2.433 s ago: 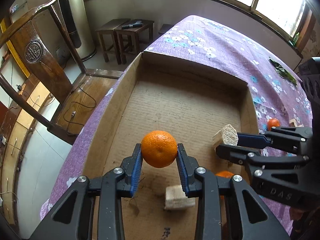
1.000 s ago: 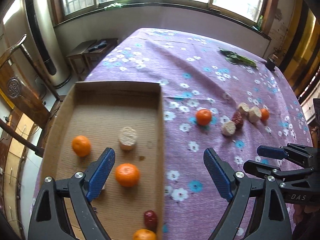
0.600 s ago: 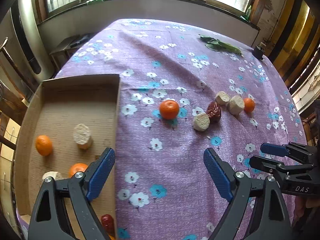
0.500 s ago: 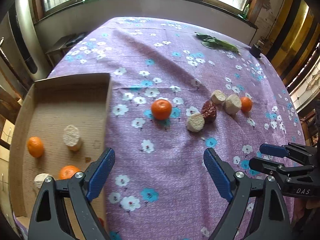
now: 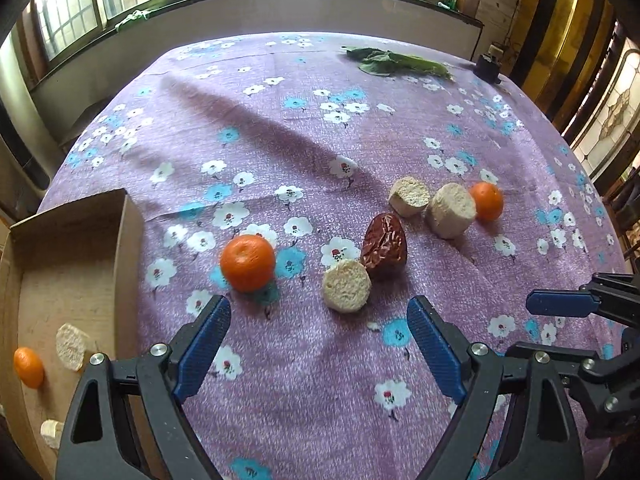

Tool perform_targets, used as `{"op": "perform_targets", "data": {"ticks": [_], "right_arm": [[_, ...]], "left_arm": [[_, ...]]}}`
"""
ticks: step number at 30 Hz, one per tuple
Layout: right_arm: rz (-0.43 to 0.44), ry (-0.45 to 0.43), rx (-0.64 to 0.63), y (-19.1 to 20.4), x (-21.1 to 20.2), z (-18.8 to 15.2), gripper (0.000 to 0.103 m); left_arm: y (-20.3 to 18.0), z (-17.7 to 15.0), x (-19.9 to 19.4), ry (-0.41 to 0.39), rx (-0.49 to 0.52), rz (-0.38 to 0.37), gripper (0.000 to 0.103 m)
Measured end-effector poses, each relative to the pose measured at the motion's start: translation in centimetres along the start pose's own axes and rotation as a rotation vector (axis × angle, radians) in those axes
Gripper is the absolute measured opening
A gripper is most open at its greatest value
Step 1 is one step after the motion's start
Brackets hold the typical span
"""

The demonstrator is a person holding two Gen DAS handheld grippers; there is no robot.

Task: Organize fruits
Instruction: 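Grasp a round rice cake slice with left tool while right tool grasps a date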

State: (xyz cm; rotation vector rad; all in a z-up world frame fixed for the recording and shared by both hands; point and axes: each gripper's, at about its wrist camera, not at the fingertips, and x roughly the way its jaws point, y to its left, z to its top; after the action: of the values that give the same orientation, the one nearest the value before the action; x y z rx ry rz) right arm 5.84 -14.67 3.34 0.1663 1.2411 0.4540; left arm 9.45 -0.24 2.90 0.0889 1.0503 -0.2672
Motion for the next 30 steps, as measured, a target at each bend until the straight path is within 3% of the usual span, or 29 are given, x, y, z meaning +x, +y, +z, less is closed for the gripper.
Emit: {"op": "perform_targets", "data": {"ticks": [1, 3, 7, 9, 18, 25, 27, 30], "right_arm": [[0.003, 0.001, 0.004, -0.2, 0.1, 0.2, 0.062], [0.010, -0.001, 0.009, -0.4, 0.1, 0.4, 0.062], [0.003, 0.006, 0.004, -0.5, 0.6, 1.0, 0.062], [0.011, 0.004, -0.002, -0.3, 0.8, 1.4, 0.062], [0.058, -0.033, 0.000, 1.5, 2.3, 4.2, 0.063], [0.059, -0.019, -0.008, 3.0, 5.4, 6.6, 0.060], [0.039, -0.007, -0.003, 3.0, 6.3, 7.0, 0.047], [0.023, -0.008, -0.027, 3.3, 7.0, 7.3, 0.038]], "left_arm": [[0.0, 0.0, 0.3, 0.001, 0.003, 0.002, 0.081], [0.1, 0.1, 1.3, 0.022, 0.003, 0.019, 0.063], [0.2, 0.2, 2.0, 0.022, -0.001, -0.010, 0.047], [0.0, 0.2, 1.8, 0.020, 0.012, -0.032, 0.026], [0.9, -0.6, -0.4, 0.025, -0.036, -0.019, 0.026], [2.4, -2.1, -3.1, -0.009, -0.071, 0.063, 0.026], [3.1, -2.5, -3.8, -0.011, -0.097, 0.078, 0.026], [3.8, -3.1, -4.8, -0.022, -0.127, 0.091, 0.026]]}}
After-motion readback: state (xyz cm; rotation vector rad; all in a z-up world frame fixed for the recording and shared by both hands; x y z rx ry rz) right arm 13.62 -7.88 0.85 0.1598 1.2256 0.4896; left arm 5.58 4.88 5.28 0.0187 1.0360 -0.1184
